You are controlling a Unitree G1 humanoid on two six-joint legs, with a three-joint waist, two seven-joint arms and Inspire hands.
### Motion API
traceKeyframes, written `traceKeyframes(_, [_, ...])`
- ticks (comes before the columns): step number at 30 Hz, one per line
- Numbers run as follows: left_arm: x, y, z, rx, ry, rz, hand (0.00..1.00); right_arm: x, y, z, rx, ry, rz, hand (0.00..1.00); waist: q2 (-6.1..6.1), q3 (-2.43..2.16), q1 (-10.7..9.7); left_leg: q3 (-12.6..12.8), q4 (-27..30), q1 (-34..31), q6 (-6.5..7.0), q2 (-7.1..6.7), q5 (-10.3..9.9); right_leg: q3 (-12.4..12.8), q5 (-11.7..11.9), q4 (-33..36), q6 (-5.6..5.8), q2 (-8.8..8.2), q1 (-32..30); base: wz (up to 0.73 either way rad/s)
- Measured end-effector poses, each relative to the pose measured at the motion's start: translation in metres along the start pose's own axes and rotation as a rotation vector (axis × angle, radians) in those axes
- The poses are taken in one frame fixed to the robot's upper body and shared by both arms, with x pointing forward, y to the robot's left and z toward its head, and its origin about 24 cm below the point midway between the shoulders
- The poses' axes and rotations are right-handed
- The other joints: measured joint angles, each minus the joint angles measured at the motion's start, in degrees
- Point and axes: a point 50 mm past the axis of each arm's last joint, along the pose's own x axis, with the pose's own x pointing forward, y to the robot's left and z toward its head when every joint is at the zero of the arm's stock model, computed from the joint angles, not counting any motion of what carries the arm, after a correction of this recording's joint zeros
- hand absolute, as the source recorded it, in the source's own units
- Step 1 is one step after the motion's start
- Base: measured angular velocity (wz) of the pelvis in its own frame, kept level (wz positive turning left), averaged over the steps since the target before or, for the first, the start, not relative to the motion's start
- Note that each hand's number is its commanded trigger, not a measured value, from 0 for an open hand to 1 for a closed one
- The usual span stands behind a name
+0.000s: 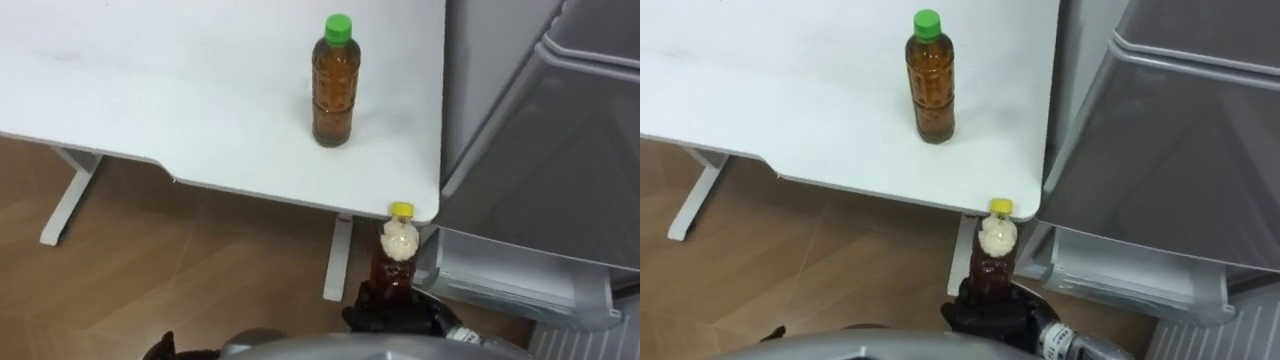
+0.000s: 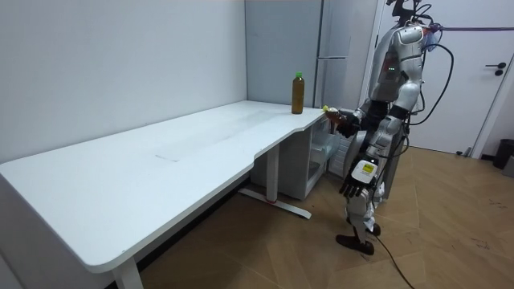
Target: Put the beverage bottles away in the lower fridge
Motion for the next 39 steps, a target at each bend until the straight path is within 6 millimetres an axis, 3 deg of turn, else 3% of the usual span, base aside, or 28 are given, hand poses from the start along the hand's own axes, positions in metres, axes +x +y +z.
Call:
traceKeyframes(8, [0.001, 0.002, 0.006, 0.084, -0.003, -0.024, 0.00, -0.001, -0.002, 0.000, 0.079, -0.050, -0.011, 1.00, 0.17, -0.14, -1.2, 1.1, 0.2, -0.8, 0.15, 0.33, 0.1, 1.2, 0.4, 0.6, 0.02, 0.52, -1.0, -0.07])
traceKeyframes(13, [0.002, 0.002, 0.007, 0.131, -0.007, -0.022, 0.00, -0.005, -0.014, -0.004, 0.296, -0.127, -0.117, 1.00, 0.45, -0.31, -2.1, 1.6, 0.3, -0.7, 0.15, 0.57, 0.1, 1.7, 0.6, 0.7, -0.08, 0.61, -1.5, -0.06])
traceKeyframes(16, [0.002, 0.002, 0.007, 0.143, -0.006, -0.023, 0.00, -0.006, -0.017, -0.004, 0.330, -0.146, -0.141, 1.00, 0.55, -0.33, -2.0, 2.2, 0.2, -0.9, 0.13, 0.75, 0.2, 1.9, 0.8, 0.7, -0.18, 0.69, -1.6, -0.10])
traceKeyframes(20, [0.002, 0.002, 0.006, 0.148, -0.001, -0.026, 0.00, -0.007, -0.019, -0.004, 0.386, -0.187, -0.179, 1.00, 0.83, -0.30, -3.0, 2.2, 0.1, -0.9, 0.20, 0.70, 0.2, 2.9, 1.0, 0.7, -0.03, 0.80, -1.8, -0.04])
traceKeyframes(28, [0.003, -0.001, 0.006, 0.147, 0.008, -0.036, 0.00, -0.021, -0.033, -0.011, 0.560, -0.281, -0.356, 1.00, 1.63, -0.12, -3.1, 2.8, -0.8, -0.9, 0.28, 0.77, 0.1, 4.1, 1.0, 0.8, 0.04, 0.86, -2.5, -0.06])
traceKeyframes(39, [0.004, -0.010, 0.001, 0.140, 0.026, -0.054, 0.00, -0.025, -0.040, -0.006, 0.784, -0.444, -0.443, 1.00, 2.37, 0.03, -3.0, 3.8, -2.6, -0.2, 0.28, 0.75, 0.2, 4.5, 1.0, 0.8, 0.05, 0.85, -3.1, -0.03])
